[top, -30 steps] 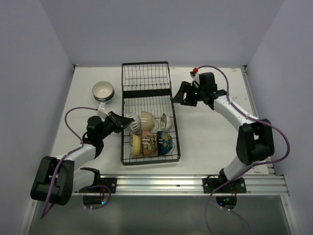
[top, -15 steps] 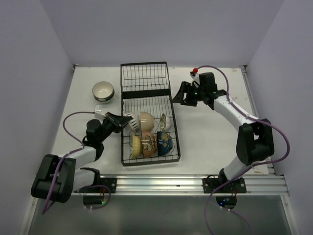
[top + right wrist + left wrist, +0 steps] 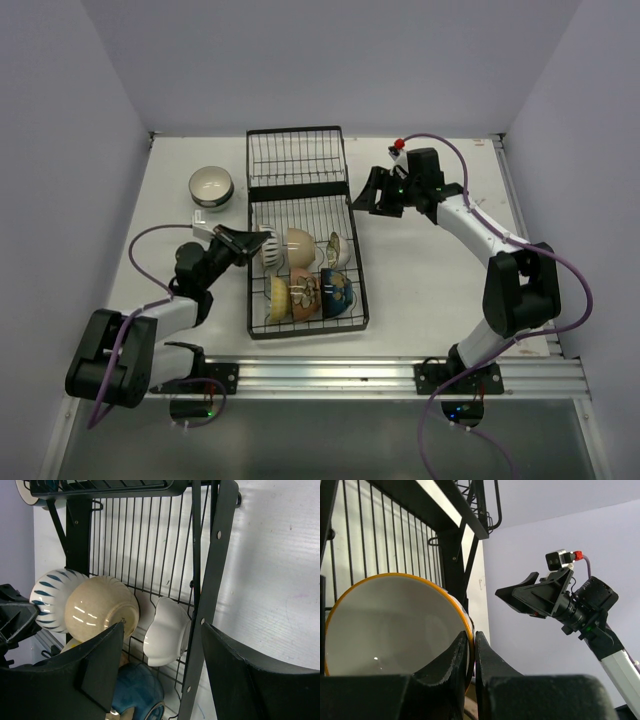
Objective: Unload the bowls from the dish rack
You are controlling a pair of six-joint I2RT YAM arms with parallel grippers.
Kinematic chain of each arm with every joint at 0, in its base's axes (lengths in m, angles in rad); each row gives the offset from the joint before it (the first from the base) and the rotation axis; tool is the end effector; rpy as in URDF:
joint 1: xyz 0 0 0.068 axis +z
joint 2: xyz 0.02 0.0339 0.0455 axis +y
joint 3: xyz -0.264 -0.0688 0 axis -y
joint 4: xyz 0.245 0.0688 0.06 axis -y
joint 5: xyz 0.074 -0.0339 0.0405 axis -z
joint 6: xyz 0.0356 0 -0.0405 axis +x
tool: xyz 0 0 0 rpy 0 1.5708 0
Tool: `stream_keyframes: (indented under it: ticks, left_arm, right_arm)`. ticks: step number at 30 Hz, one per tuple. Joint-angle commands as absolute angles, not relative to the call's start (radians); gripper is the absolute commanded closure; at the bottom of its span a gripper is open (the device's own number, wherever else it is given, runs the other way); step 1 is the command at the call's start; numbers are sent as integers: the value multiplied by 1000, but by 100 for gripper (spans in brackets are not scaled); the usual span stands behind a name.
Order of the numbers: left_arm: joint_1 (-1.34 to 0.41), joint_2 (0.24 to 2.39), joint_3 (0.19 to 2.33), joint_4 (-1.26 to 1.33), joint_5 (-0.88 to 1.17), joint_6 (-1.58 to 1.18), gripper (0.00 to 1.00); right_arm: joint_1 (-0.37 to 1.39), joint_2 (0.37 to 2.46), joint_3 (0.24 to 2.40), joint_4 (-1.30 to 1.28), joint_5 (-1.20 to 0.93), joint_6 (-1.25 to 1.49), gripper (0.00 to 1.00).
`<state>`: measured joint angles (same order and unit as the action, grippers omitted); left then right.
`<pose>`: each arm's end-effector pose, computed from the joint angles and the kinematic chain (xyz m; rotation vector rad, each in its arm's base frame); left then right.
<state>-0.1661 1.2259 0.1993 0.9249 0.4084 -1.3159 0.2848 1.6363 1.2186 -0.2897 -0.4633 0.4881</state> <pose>0.2097 -0.0495 0.1726 -0.7169 1.7439 -1.4131 0.3468 0.1181 0.2636 -0.0156 2.3619 0.9208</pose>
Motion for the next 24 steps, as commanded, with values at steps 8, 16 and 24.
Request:
stream_keyframes:
  ticks: [8, 16, 24]
  left_arm:
    - [-167, 1195, 345, 990, 454, -1238, 100]
    - [-144, 1048, 601, 550, 456, -901, 100]
    - [-74, 1048, 931, 56, 422, -496, 100]
  right_arm:
    - [279, 1641, 1239, -287, -474, 468, 33]
    - [279, 1632, 1235, -285, -472, 468, 33]
    - [279, 1635, 1229, -265, -489, 479, 33]
